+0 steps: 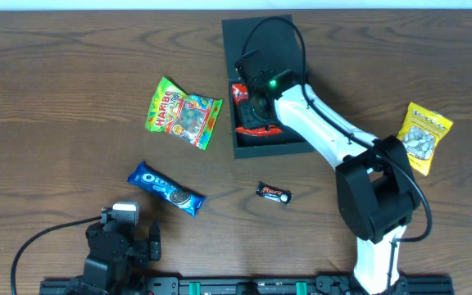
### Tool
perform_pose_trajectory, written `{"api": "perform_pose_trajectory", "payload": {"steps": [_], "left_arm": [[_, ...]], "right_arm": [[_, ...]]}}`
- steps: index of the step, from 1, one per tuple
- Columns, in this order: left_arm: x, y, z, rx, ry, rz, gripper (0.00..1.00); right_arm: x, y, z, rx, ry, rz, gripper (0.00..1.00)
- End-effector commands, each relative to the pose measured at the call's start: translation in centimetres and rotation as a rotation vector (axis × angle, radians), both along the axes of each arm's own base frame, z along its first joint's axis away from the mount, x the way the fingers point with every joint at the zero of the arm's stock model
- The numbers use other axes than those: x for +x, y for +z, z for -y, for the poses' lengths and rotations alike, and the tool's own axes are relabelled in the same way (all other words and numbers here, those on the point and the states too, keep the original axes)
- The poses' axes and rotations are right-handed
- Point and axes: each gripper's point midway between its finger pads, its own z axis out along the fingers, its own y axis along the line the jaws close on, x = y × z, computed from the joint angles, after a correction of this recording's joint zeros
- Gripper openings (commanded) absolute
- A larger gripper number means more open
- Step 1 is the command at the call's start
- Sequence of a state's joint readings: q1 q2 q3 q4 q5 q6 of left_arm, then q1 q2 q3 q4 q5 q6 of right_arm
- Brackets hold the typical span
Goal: Pack container
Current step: 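Carry the red bag left and lower it into the black box, then release the red bag and move the right gripper to the yellow bag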
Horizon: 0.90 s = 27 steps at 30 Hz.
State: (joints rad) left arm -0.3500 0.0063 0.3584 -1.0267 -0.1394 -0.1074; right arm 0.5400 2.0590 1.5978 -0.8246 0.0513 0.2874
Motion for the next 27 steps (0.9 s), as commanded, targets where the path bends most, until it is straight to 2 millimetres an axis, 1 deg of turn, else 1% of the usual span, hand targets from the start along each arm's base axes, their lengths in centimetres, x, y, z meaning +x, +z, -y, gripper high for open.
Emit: {"api": "perform_pose_trajectory", "payload": {"steps": [1,2,3,4,6,7,8,10,11,15,16,17,18,19,22,23,24,25,27], "left_arm": [[-0.9,-1.2,-0.7,0.038,0.014,-0.055,0.95],[-0.9,-1.2,-0.7,0.038,0.014,-0.055,0.95],[-0.9,-1.2,-0.7,0.038,0.014,-0.055,0.95],[-0.9,-1.2,-0.7,0.038,0.014,-0.055,0.95],[-0.9,-1.2,-0.7,0.038,0.014,-0.055,0.96],[-0.9,-1.2,-0.7,0.038,0.014,-0.054,0.95],[-0.9,-1.2,-0.7,0.038,0.014,-0.055,0.95],[-0.9,-1.2,-0.7,0.038,0.014,-0.055,0.95],[-0.9,-1.2,-0.7,0.038,0.014,-0.054,0.95],[-0.9,-1.2,-0.7,0.039,0.014,-0.055,0.95],[-0.9,-1.2,-0.7,0.039,0.014,-0.054,0.95],[-0.9,-1.2,-0.7,0.038,0.014,-0.055,0.95],[-0.9,-1.2,-0.7,0.038,0.014,-0.054,0.95],[-0.9,-1.2,-0.7,0.038,0.014,-0.055,0.95],[-0.9,-1.2,-0.7,0.038,0.014,-0.055,0.95],[-0.9,-1.2,-0.7,0.038,0.014,-0.055,0.95],[-0.9,-1.2,-0.7,0.038,0.014,-0.055,0.96],[-0.9,-1.2,-0.7,0.038,0.014,-0.055,0.95],[-0.9,-1.2,-0.7,0.038,0.014,-0.055,0.95]], "right_arm": [[-0.2,0.2,-0.9,-0.008,0.051,0.013,0.02],[-0.2,0.2,-0.9,-0.008,0.051,0.013,0.03],[-0.2,0.2,-0.9,-0.008,0.051,0.013,0.08],[-0.2,0.2,-0.9,-0.009,0.051,0.012,0.17],[-0.2,0.2,-0.9,-0.009,0.051,0.012,0.22],[-0.2,0.2,-0.9,-0.008,0.051,0.013,0.27],[-0.2,0.2,-0.9,-0.008,0.051,0.013,0.36],[-0.2,0.2,-0.9,-0.009,0.051,0.012,0.42],[-0.2,0.2,-0.9,-0.009,0.051,0.012,0.49],[-0.2,0.2,-0.9,-0.009,0.051,0.013,0.53],[-0.2,0.2,-0.8,-0.009,0.051,0.013,0.52],[-0.1,0.2,-0.8,-0.009,0.049,0.013,0.57],[-0.1,0.4,-0.8,-0.008,0.049,0.016,0.65],[0.0,0.7,-0.8,-0.005,0.048,0.025,0.7],[0.4,2.4,-0.3,-0.009,0.04,0.068,0.77],[0.5,3.3,-0.2,-0.006,0.051,0.086,0.84],[0.5,4.3,-0.1,0.0,0.058,0.104,0.97],[0.5,5.2,0.0,0.006,0.062,0.119,0.99],[0.3,7.5,0.4,0.021,0.071,0.158,0.99]]}}
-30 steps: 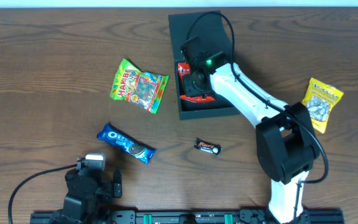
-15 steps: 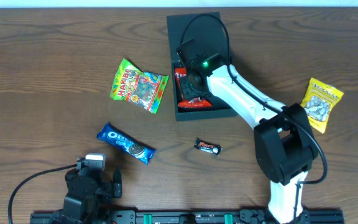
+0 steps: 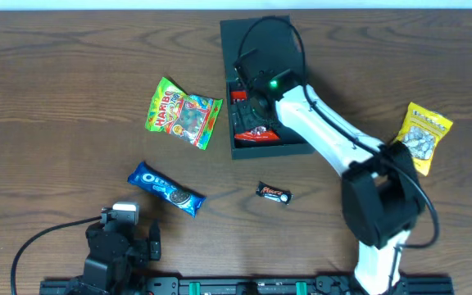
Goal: Pack container
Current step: 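Release the red bag and move the right gripper to the yellow bag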
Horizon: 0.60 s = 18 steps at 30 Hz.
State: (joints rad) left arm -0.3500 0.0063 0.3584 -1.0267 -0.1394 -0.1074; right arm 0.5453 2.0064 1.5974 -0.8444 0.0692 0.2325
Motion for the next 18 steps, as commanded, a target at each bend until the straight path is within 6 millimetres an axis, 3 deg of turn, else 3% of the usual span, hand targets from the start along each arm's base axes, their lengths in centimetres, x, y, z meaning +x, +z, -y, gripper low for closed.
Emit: {"api": "perform_pose_trajectory", "payload": {"steps": [1,7,10,13,17,18], "left_arm": [[-0.9,-1.2,-0.7,0.038,0.014,-0.055,0.95],[-0.9,-1.2,-0.7,0.038,0.014,-0.055,0.95],[-0.9,-1.2,-0.7,0.038,0.014,-0.055,0.95],[-0.9,-1.2,-0.7,0.038,0.014,-0.054,0.95],[-0.9,-1.2,-0.7,0.038,0.014,-0.055,0.95],[-0.9,-1.2,-0.7,0.038,0.014,-0.055,0.96]], "right_arm": [[0.3,6.6,0.5,0.042,0.017,0.137,0.99],[-1.9,15.9,3.7,0.079,-0.037,0.304,0.99],[-2.9,19.7,8.4,0.055,-0.15,0.383,0.99],[-3.8,21.0,13.6,0.02,-0.268,0.384,0.99],[-6.1,19.7,23.1,-0.03,-0.585,0.269,0.99],[-6.4,19.4,24.3,-0.037,-0.622,0.253,0.99]]}}
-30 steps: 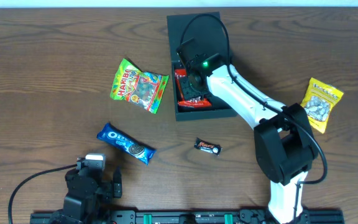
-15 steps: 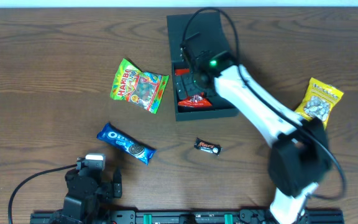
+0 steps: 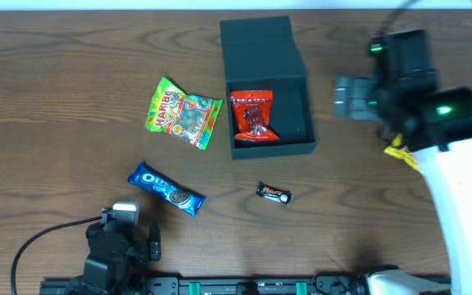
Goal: Pack container
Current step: 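Release the red bag and move the right gripper to the yellow bag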
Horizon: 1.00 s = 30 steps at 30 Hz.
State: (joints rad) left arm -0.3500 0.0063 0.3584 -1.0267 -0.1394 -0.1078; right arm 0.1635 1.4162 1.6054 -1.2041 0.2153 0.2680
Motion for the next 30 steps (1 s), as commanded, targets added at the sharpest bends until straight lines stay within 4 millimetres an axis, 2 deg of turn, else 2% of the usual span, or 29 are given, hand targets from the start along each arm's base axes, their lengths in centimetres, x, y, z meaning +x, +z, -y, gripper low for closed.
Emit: {"api": "perform_pose_trajectory", "payload": {"steps": [1,3,6,11,12,17,26,30], "left_arm": [[-0.9,-1.2,-0.7,0.038,0.014,-0.055,0.95],[-0.9,-1.2,-0.7,0.039,0.013,-0.055,0.95],[-0.9,-1.2,-0.7,0.039,0.013,-0.054,0.95],[-0.9,-1.2,-0.7,0.039,0.013,-0.055,0.95],[-0.9,-1.2,-0.7,0.039,0.013,-0.055,0.95],[-0.9,-1.2,-0.7,0.039,0.013,-0.055,0.95],[-0.9,-1.2,-0.7,0.039,0.013,-0.055,0.95],[-0.9,-1.2,-0.7,0.039,0.013,-0.055,0.95]], "right_arm": [[-0.8,-0.4,4.9,0.015,-0.189,-0.023,0.99],[-1.0,-0.8,8.2,0.026,-0.282,-0.021,0.99],[-0.8,-2.1,9.9,0.076,-0.311,-0.02,0.99],[-2.5,-6.9,14.4,0.138,-0.453,-0.075,0.99],[-2.8,-8.5,15.2,0.141,-0.456,-0.085,0.99],[-2.3,-13.1,16.2,0.193,-0.423,-0.058,0.99],[0.2,-17.1,17.5,0.17,-0.38,-0.068,0.99],[1.3,-20.1,17.9,0.179,-0.382,-0.106,0.99]]}}
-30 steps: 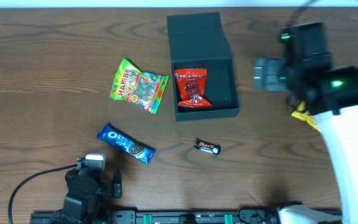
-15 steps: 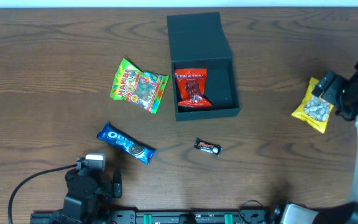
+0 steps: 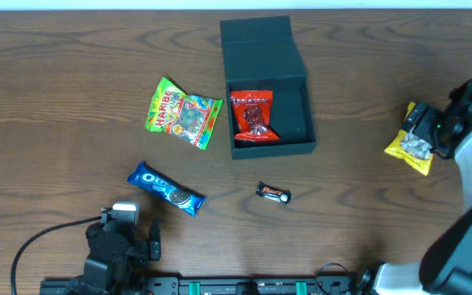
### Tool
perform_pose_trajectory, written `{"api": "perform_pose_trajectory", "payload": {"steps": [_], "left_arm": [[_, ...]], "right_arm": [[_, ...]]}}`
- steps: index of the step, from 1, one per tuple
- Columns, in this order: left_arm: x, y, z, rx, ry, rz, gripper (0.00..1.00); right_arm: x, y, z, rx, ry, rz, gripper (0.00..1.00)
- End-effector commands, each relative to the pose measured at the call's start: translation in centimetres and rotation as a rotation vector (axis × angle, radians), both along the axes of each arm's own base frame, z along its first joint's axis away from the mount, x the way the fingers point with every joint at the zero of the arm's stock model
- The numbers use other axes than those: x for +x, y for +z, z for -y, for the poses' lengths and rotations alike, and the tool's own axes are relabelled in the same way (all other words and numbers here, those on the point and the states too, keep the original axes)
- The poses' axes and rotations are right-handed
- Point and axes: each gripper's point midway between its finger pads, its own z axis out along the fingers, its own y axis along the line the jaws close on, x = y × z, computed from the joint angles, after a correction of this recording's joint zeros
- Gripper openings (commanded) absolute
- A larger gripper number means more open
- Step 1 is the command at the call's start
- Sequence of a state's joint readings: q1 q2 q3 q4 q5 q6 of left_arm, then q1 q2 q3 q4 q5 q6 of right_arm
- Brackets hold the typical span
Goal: Pack container
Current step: 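Release the red bag and move the right gripper to the yellow bag, then grasp the yellow Hacks honey-lemon bag with the right gripper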
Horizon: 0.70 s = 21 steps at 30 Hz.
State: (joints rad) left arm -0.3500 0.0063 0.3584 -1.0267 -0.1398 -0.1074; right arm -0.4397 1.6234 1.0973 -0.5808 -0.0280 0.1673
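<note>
The black box (image 3: 300, 147) lies open at the centre back, its lid (image 3: 256, 45) folded away behind it. A red snack packet (image 3: 252, 116) rests inside on the left. At the right edge my right gripper (image 3: 429, 131) is down on a yellow packet (image 3: 406, 146); whether its fingers have closed on it is not visible. A green Haribo bag (image 3: 183, 112), a blue Oreo pack (image 3: 166, 188) and a small Mars bar (image 3: 274, 193) lie loose on the table. My left gripper (image 3: 150, 239) sits low at the front left, its state unclear.
The wooden table (image 3: 56, 98) carries the loose snacks left of and in front of the box. The left arm's cable (image 3: 35, 242) loops along the front left edge. The right arm's white link hangs over the right side.
My right gripper was high to the right of the box, above the yellow packet's area. Now it is down at the packet, which shows a little further left and tilted.
My right gripper was inside the box at the red packet for the first two moments. Then it was out and to the right, leaving the red packet lying in the box. Now it is at the yellow packet. The left arm has stayed still.
</note>
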Motion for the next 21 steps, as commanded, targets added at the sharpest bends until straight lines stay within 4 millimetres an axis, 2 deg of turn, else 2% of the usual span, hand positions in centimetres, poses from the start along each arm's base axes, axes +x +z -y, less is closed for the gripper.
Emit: {"api": "perform_pose_trajectory", "payload": {"steps": [1,11,15,21], "left_arm": [[-0.9,-1.2,-0.7,0.038,0.013,-0.055,0.95],[-0.9,-1.2,-0.7,0.038,0.013,-0.055,0.96],[-0.9,-1.2,-0.7,0.038,0.013,-0.055,0.95],[-0.9,-1.2,-0.7,0.038,0.013,-0.055,0.96]], "right_arm": [[0.1,-2.3,0.2,0.012,0.021,-0.04,0.99],[0.4,-7.7,0.7,0.045,0.015,-0.122,0.99],[0.2,-8.6,0.7,0.054,0.01,-0.142,0.99],[0.2,-8.6,0.7,0.054,0.011,-0.142,0.99]]}}
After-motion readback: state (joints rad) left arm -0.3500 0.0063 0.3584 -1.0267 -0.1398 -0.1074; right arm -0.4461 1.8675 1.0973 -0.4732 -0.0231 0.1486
